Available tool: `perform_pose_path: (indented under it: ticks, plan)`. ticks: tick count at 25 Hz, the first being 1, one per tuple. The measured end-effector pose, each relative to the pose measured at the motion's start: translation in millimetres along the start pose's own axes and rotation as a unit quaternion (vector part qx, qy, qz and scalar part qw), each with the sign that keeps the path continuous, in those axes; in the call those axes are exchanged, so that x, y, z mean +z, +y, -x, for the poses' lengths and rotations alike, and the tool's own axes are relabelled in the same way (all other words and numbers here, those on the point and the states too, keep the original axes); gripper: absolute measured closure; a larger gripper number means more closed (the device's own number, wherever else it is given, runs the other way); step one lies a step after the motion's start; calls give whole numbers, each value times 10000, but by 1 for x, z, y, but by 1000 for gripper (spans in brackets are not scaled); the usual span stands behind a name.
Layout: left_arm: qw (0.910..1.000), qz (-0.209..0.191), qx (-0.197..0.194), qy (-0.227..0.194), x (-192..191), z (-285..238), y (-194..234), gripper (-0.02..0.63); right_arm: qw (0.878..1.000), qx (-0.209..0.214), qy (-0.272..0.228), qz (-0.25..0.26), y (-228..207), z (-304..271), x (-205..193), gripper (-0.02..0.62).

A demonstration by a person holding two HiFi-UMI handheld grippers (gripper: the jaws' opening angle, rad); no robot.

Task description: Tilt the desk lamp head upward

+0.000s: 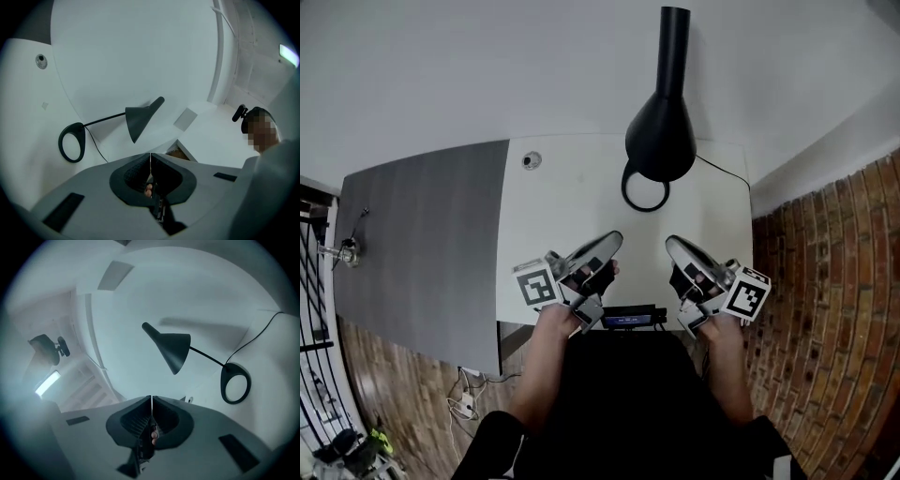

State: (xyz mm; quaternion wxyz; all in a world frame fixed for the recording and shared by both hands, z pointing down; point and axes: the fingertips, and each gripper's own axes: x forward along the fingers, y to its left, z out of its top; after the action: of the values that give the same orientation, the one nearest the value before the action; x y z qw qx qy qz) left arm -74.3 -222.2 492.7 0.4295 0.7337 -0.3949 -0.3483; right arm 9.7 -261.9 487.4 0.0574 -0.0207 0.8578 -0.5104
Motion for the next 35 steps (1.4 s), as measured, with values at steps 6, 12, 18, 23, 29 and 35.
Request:
perform_pose_path:
  ticks: [6,12,18,23,29,35]
  plan:
    - [9991,-143,379,125,-13,-28,10,593,9991,329,111,-243,-20,10,19,578]
    - [9978,-179,602,209,-18,-34,19,592,9979,513,213,-348,-34,8,26,578]
    - [9971,189,733,64,-13,-40,59,592,9980,565,138,-245,-29,5,28,578]
    - [9972,368,594,284,-13,-63,106,592,9988,479,100,74,-23,4,28,578]
    - [9921,924,839,118,-12,-73,183,592,9988,203,73,435,-18,-5,30,577]
    - [9841,1260,1241,146,-26,-77,248,594,9985,82,85,537,-13,-15,27,516]
